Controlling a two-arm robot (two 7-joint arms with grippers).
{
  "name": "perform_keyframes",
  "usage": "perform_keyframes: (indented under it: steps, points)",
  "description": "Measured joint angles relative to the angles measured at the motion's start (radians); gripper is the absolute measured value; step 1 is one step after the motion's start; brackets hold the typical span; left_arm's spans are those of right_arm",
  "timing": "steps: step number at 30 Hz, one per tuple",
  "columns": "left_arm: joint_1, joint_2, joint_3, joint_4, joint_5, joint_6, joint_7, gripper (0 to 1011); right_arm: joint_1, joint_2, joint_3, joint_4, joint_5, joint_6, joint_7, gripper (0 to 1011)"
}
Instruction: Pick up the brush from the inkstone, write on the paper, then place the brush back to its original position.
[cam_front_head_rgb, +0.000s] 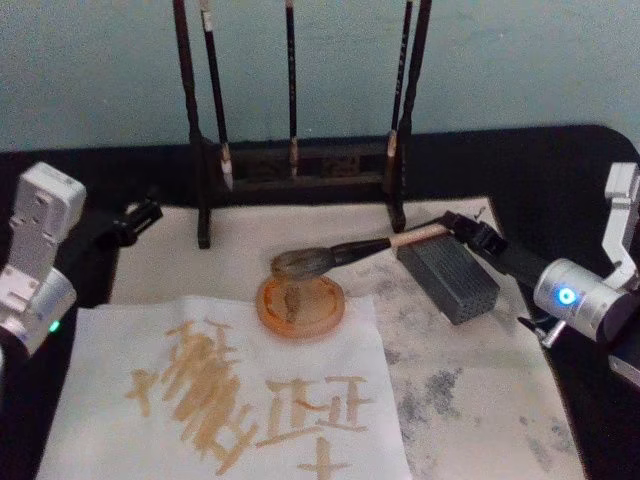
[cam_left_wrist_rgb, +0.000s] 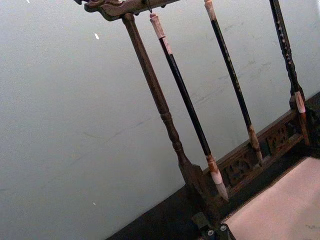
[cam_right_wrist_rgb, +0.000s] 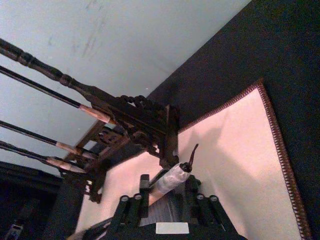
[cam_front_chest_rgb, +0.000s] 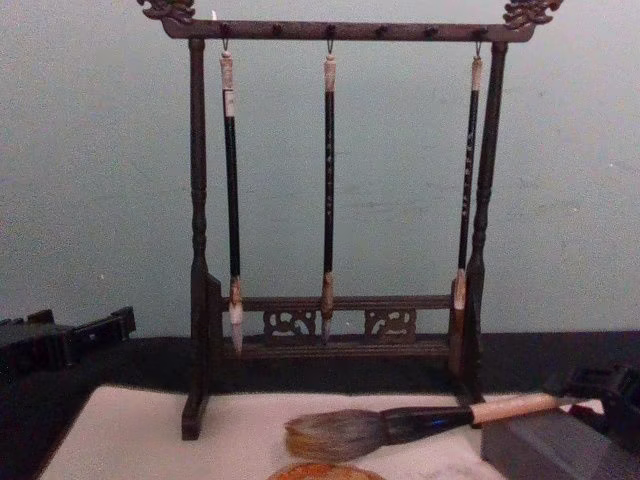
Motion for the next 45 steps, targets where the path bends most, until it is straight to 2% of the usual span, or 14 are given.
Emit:
perform_keyframes:
  steps: [1,2,4,5,8,11,12,18,34,45]
  points:
    - [0.000,0.000,0.000,0.000,0.000,0.000,0.000,1002,-0.002,0.006,-0.003,-0.013,-0.005,-0.002,-0.011,462]
    - [0.000,0.000,0.000,0.000,0.000,0.000,0.000,1002,-0.003,0.010,-0.005,-0.019,-0.007,-0.003,-0.017,462]
    - [0.000,0.000,0.000,0.000,0.000,0.000,0.000,1002,-0.004,0.016,-0.007,-0.030,-0.011,-0.006,-0.029,529]
    - [0.000,0.000,0.000,0.000,0.000,0.000,0.000,1002,-0.006,0.020,-0.009,-0.040,-0.014,-0.008,-0.038,600]
    - [0.000,0.000,0.000,0.000,0.000,0.000,0.000,1002,-0.008,0.027,-0.011,-0.053,-0.017,-0.011,-0.054,669]
    - [0.000,0.000,0.000,0.000,0.000,0.000,0.000,1002,-0.010,0.038,-0.012,-0.074,-0.022,-0.015,-0.069,826]
    - [0.000,0.000,0.000,0.000,0.000,0.000,0.000,1002,-0.010,0.038,-0.012,-0.074,-0.022,-0.015,-0.069,826]
    - [0.000,0.000,0.000,0.000,0.000,0.000,0.000,1002,-0.013,0.054,-0.015,-0.106,-0.038,-0.027,-0.070,1003]
    - [0.000,0.000,0.000,0.000,0.000,0.000,0.000,1002,-0.026,0.084,-0.017,-0.175,-0.086,-0.036,-0.110,1003]
    - [0.000,0.000,0.000,0.000,0.000,0.000,0.000,1002,-0.052,0.115,-0.010,-0.244,-0.148,-0.039,-0.163,1003]
